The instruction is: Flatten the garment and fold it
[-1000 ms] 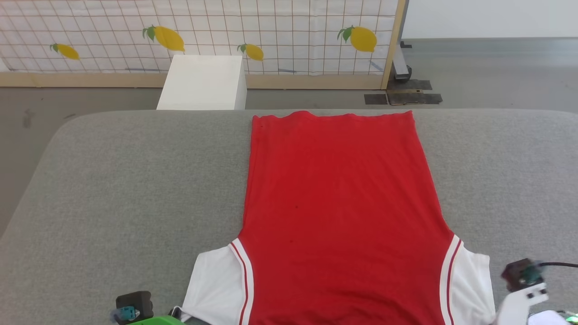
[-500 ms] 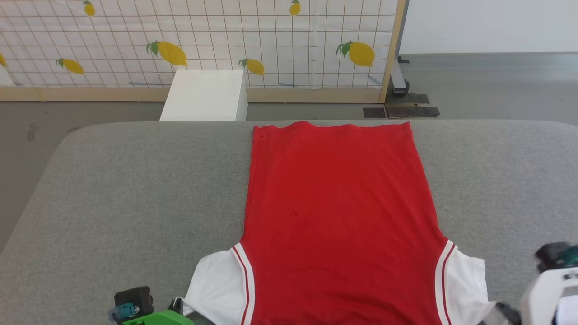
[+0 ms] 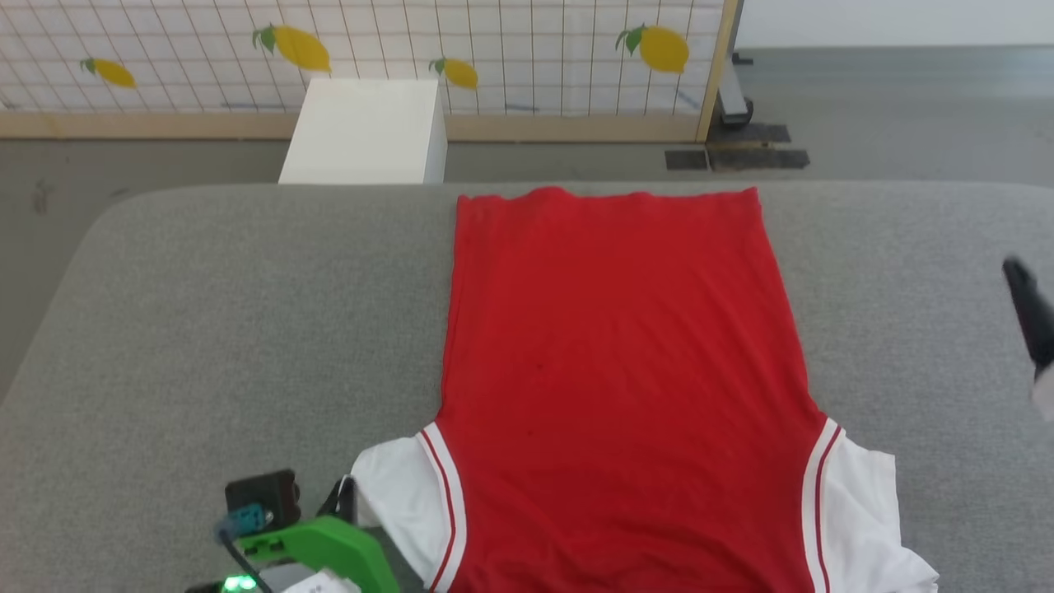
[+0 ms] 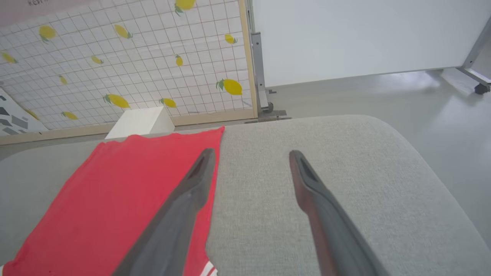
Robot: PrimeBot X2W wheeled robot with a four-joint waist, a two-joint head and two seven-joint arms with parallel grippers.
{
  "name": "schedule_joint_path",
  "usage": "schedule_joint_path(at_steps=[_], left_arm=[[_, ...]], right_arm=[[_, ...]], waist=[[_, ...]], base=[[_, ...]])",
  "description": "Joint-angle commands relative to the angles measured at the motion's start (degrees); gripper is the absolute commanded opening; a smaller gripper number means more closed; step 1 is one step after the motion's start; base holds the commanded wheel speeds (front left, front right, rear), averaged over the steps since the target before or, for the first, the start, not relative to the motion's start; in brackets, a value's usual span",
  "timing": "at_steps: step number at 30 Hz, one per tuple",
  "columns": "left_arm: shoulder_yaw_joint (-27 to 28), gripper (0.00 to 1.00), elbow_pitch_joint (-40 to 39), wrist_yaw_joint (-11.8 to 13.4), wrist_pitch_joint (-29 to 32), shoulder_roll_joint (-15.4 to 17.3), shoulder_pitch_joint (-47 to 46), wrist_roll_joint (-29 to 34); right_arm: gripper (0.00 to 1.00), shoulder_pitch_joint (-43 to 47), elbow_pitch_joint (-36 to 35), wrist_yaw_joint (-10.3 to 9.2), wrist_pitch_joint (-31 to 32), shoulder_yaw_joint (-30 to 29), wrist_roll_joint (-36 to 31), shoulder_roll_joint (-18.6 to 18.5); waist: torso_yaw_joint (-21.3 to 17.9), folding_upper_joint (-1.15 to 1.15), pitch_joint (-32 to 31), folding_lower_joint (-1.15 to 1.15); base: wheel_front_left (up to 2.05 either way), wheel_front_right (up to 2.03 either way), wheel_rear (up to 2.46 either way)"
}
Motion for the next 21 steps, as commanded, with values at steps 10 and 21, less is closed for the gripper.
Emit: schedule_joint_path(at_steps=[10,21], left_arm=[[-4.45,0.0,-8.64,1.87,-0.56,-3.92,-7.97,4.29],[-8.27,0.0,-16.24,4.86,-3.58,-7.68,-8.21,7.06]], right_arm=[[1.0,-25.11,15.31,-0.09,-8.36,5.28,-5.95,-4.86],[1.0,-43.91,29.44,-0.09,2.46,19.37,-8.38,-14.8]], waist=[[8.29,0.0,19.7,0.0],[15.61,0.0,32.31,0.0]], base=[[0.0,0.0,0.0],[0.0,0.0,0.0]])
